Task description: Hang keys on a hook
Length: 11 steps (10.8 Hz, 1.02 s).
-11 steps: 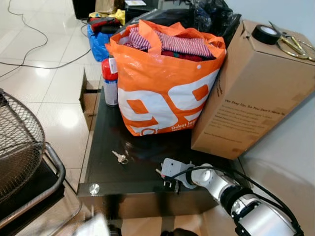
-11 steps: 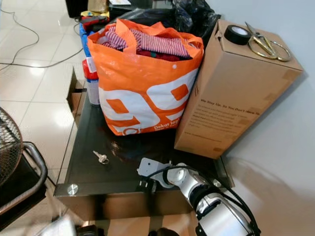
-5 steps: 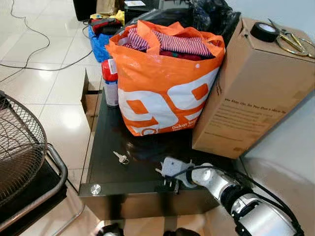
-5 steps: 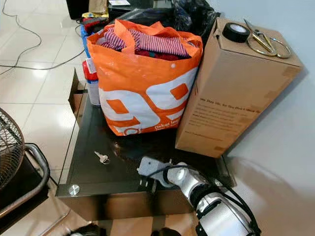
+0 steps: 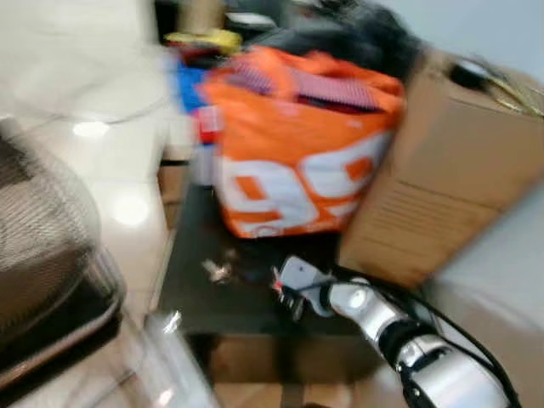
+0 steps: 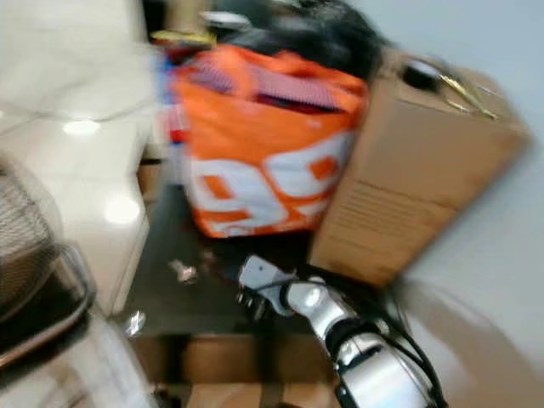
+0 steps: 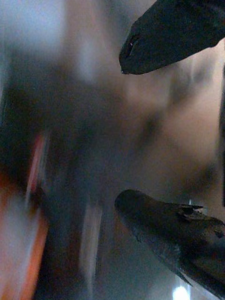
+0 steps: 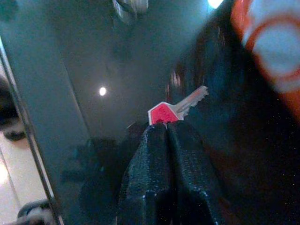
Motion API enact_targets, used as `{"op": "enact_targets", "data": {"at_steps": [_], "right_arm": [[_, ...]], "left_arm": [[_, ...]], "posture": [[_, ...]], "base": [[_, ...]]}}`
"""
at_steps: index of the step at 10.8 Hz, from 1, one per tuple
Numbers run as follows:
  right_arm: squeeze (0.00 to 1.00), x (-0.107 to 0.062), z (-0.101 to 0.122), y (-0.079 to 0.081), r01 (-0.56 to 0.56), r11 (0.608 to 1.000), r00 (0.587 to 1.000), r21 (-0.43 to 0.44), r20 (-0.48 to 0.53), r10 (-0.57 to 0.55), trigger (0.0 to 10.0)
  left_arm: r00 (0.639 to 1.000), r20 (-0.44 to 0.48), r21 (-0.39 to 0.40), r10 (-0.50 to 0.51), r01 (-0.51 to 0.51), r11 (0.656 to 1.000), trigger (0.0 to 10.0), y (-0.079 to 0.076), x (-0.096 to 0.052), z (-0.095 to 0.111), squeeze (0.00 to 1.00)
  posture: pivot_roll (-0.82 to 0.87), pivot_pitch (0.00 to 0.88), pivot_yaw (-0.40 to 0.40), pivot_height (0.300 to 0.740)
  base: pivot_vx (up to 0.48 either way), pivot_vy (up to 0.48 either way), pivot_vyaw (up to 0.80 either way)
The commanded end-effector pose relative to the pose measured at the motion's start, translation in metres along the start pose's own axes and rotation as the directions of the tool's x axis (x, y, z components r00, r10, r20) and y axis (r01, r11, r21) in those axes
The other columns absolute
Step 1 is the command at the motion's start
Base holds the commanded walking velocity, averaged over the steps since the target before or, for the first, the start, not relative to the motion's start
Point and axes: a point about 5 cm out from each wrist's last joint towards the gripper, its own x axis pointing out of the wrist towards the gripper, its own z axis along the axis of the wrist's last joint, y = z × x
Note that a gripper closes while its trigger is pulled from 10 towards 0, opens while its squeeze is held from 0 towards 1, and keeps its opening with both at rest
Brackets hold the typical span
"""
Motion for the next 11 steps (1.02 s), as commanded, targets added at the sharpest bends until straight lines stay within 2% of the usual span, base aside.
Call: {"op": "enact_targets", "data": {"at_steps": [1, 2, 3, 5, 7, 9, 10, 11], "right_arm": [[0.00, -0.006, -0.008, -0.007, 0.038, 0.999, 0.999, 0.030, -0.017, -0.038, 0.0], [0.00, -0.005, -0.008, -0.007, 0.040, 0.999, 0.999, 0.033, -0.017, -0.040, 0.0], [0.00, -0.005, -0.007, -0.007, 0.040, 0.999, 0.999, 0.034, -0.017, -0.039, 0.0], [0.00, -0.005, -0.002, -0.010, 0.048, 0.997, 0.999, 0.057, 0.015, -0.049, 0.0], [0.00, -0.009, 0.004, -0.018, 0.067, 0.991, 0.993, 0.115, 0.088, -0.078, 0.0], [0.00, -0.025, 0.012, -0.035, 0.079, 0.974, 0.963, 0.214, 0.235, -0.130, 0.0], [0.00, -0.039, 0.018, -0.043, 0.108, 0.954, 0.936, 0.279, 0.295, -0.192, 0.0], [0.00, -0.055, 0.025, -0.049, 0.140, 0.911, 0.905, 0.388, 0.323, -0.276, 0.0]], "left_arm": [[0.998, 0.050, -0.025, 0.032, -0.031, 0.999, 10.0, 0.022, -0.004, 0.017, 0.00], [0.996, 0.054, -0.012, 0.067, -0.067, 0.998, 10.0, 0.027, -0.004, 0.020, 0.00], [0.996, 0.064, -0.009, 0.055, -0.055, 0.998, 10.0, 0.020, -0.005, 0.026, 0.00], [0.997, 0.067, -0.038, -0.043, 0.045, 0.998, 10.0, -0.005, -0.008, 0.037, 0.00], [0.995, 0.071, -0.065, -0.069, 0.074, 0.995, 10.0, -0.014, -0.002, 0.040, 0.00], [0.993, 0.116, -0.127, -0.014, 0.029, 0.991, 10.0, -0.012, 0.008, 0.048, 0.00], [0.990, 0.124, -0.154, 0.069, -0.049, 0.987, 10.0, -0.004, 0.013, 0.051, 0.00], [0.980, 0.113, -0.168, 0.162, -0.142, 0.975, 10.0, 0.006, 0.021, 0.052, 0.00]], "posture": [[0.18, 0.000, -0.150, 0.740], [0.18, 0.000, -0.151, 0.740], [0.18, 0.000, -0.149, 0.740], [0.17, 0.000, -0.141, 0.740], [0.18, 0.000, -0.146, 0.740], [0.18, 0.000, -0.158, 0.740], [0.17, 0.000, -0.159, 0.740], [0.16, 0.000, -0.162, 0.740]], "base": [[0.000, 0.000, 0.00], [0.000, 0.000, 0.00], [0.000, 0.000, 0.00], [0.000, 0.000, 0.00], [0.000, 0.000, 0.00], [0.000, 0.000, 0.00], [0.000, 0.000, 0.00], [0.000, 0.000, 0.00]]}}
